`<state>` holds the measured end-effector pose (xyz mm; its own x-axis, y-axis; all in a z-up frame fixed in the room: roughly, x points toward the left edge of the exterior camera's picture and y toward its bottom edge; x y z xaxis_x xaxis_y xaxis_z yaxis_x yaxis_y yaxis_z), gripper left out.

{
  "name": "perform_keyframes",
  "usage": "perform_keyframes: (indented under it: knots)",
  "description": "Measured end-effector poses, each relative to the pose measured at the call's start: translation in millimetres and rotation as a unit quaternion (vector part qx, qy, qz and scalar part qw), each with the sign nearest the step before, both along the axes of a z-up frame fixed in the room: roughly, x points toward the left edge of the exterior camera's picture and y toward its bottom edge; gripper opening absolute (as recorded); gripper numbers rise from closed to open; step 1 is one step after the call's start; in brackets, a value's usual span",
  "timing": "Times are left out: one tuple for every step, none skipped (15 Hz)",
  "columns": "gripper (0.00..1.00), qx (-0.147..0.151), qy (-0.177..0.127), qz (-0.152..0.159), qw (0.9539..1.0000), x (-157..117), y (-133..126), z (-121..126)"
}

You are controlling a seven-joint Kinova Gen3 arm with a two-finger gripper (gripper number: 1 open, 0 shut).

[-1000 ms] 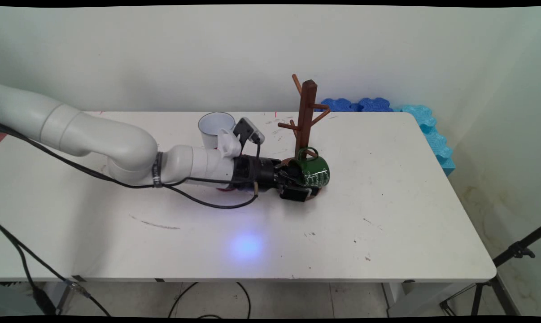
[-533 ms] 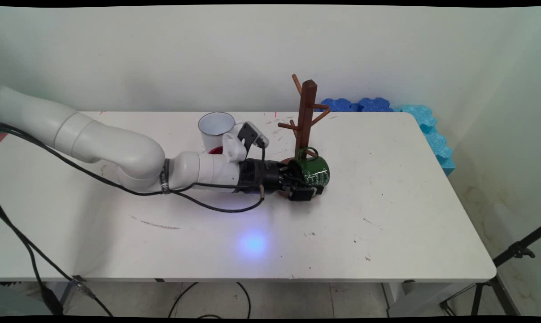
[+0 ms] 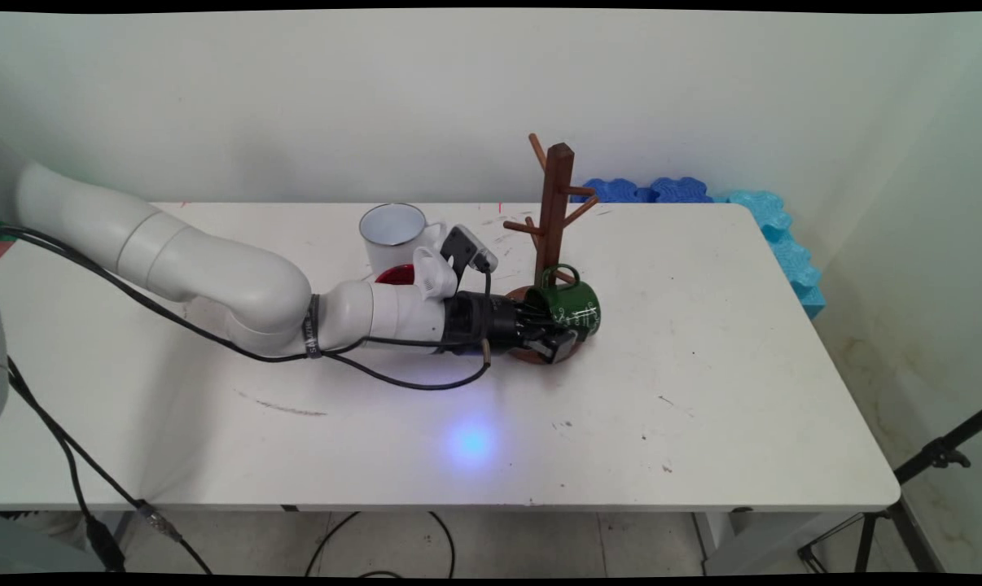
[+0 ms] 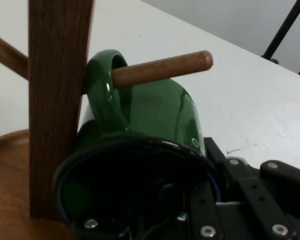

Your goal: Place the picked object on the table

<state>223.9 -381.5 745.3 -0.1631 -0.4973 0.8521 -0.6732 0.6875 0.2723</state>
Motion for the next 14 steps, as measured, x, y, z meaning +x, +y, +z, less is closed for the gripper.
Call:
perform_keyframes:
  knots:
    - [0.00, 0.000, 0.001, 0.000, 1.0000, 0, 0, 0]
    - [0.00, 0.000, 0.002, -0.001, 1.0000, -1, 1, 1]
    - [0.00, 0.000, 0.004, -0.001, 1.0000, -2, 2, 1]
    - [0.00, 0.000, 0.005, -0.002, 1.0000, -3, 3, 3]
    - [0.00, 0.000, 0.007, -0.003, 1.0000, -4, 5, 4]
    - [0.00, -0.001, 0.009, -0.006, 0.9999, -5, 7, 7]
    - [0.00, -0.001, 0.011, -0.008, 0.9999, -6, 9, 9]
    - [0.00, -0.001, 0.013, -0.010, 0.9999, -7, 11, 11]
    - [0.00, -0.002, 0.015, -0.012, 0.9998, -9, 13, 13]
    - [0.00, -0.002, 0.018, -0.016, 0.9997, -11, 16, 17]
    - [0.00, -0.003, 0.021, -0.019, 0.9996, -12, 19, 20]
    - [0.00, -0.004, 0.024, -0.022, 0.9995, -14, 21, 23]
    - [0.00, -0.005, 0.026, -0.025, 0.9993, -15, 24, 27]
    - [0.00, -0.006, 0.029, -0.028, 0.9992, -17, 26, 30]
